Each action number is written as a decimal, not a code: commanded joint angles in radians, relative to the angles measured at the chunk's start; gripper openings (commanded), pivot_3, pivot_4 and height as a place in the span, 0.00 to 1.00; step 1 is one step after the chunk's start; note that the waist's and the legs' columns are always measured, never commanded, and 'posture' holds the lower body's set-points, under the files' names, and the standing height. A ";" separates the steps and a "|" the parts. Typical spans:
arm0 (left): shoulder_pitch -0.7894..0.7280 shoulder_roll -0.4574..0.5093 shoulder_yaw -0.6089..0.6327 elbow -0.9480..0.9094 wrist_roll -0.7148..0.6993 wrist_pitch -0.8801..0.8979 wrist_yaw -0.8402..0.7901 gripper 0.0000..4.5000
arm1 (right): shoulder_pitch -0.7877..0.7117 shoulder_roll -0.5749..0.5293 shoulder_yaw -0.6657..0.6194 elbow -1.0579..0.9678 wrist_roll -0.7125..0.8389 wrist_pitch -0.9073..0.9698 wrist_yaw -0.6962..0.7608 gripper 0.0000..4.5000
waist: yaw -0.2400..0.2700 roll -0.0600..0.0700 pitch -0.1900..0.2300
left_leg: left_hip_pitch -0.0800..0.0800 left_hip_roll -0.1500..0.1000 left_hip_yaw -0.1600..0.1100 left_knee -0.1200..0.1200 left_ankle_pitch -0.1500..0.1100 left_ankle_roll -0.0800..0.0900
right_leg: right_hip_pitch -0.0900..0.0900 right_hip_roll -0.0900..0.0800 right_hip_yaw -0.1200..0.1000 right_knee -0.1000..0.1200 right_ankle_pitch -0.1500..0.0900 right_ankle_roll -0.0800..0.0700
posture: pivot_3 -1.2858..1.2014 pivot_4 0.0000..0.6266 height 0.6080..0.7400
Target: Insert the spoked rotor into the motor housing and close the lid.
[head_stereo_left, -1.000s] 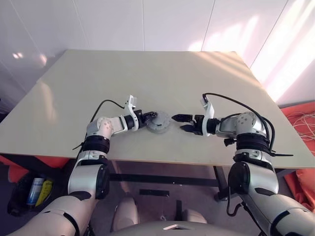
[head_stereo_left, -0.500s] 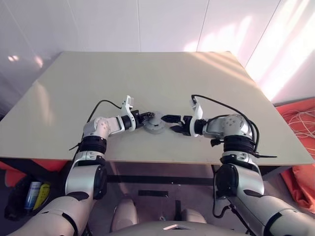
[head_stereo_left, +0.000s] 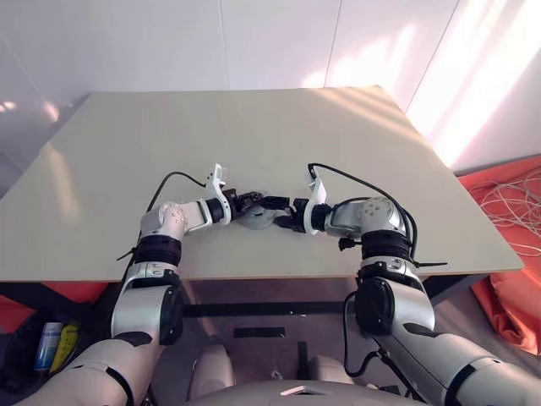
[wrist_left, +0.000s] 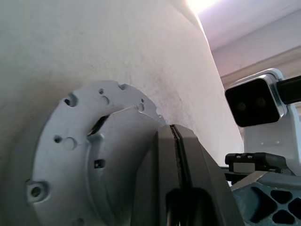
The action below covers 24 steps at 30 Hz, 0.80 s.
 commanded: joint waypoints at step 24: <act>0.087 0.045 0.028 -0.039 0.024 0.033 0.064 0.00 | -0.105 0.082 -0.041 0.048 0.091 -0.123 -0.038 0.73 | 0.000 0.000 0.000 | -0.004 0.009 0.000 -0.003 0.004 -0.007 | -0.010 0.012 0.001 -0.001 0.007 -0.012 | 0.52 0.00 1.00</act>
